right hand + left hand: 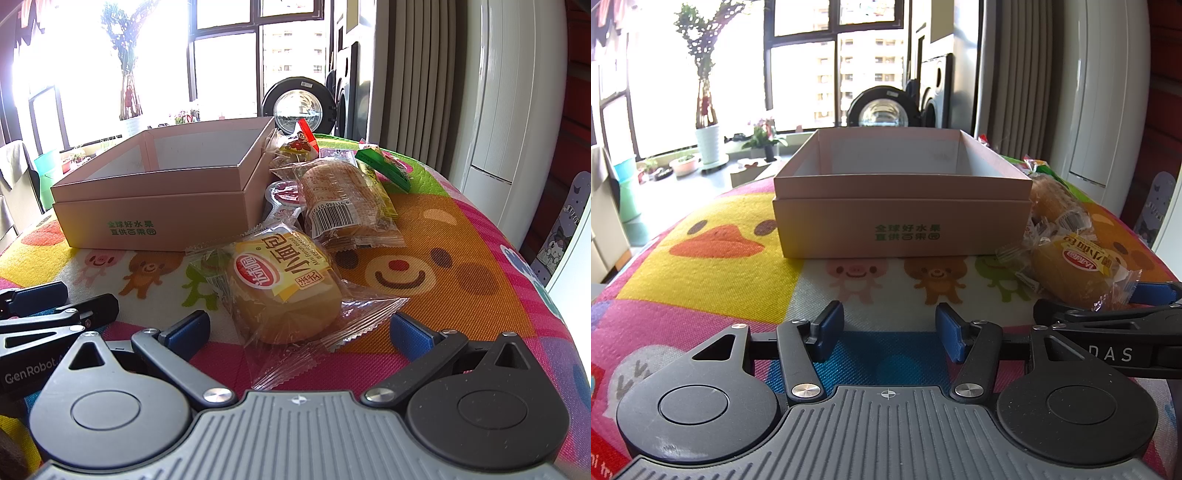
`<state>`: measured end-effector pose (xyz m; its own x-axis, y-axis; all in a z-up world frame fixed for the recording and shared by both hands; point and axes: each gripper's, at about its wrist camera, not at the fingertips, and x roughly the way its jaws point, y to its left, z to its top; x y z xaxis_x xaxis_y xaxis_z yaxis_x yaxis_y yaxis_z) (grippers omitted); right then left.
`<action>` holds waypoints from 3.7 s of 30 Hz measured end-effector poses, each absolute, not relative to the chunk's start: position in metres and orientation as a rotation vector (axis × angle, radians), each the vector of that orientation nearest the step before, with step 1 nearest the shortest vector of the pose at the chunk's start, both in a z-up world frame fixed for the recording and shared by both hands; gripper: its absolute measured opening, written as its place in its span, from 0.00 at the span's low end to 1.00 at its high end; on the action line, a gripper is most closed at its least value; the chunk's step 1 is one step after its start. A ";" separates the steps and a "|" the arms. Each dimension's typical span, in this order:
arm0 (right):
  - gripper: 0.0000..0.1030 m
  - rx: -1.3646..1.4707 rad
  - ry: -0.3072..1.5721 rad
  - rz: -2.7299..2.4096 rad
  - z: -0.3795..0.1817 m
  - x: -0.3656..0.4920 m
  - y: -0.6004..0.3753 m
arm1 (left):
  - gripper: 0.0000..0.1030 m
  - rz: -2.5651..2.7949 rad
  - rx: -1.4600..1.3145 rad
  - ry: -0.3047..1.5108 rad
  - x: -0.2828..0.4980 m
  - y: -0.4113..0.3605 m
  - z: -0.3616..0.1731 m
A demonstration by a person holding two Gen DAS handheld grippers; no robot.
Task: Organize objects
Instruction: 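Move the left tool to the pink box and hold its wall, then grasp the yellow-labelled bread bun with the right gripper and drop it into the pink box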
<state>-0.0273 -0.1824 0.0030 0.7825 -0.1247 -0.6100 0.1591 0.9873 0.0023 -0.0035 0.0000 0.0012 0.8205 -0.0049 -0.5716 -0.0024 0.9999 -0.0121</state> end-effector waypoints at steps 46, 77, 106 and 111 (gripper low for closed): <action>1.00 0.044 0.843 -0.090 0.018 -0.005 -0.191 | 0.57 -0.033 -0.018 0.603 0.003 0.007 0.009; 1.00 -0.170 0.687 0.063 0.050 -0.011 -0.172 | 0.21 -0.015 -0.177 0.583 0.152 0.108 0.035; 0.52 0.026 0.865 0.045 0.087 -0.014 -0.174 | 0.15 -0.032 -0.228 0.562 0.144 0.114 0.025; 0.52 0.057 0.760 0.096 0.152 0.007 -0.158 | 0.15 -0.031 -0.266 0.574 0.145 0.119 0.024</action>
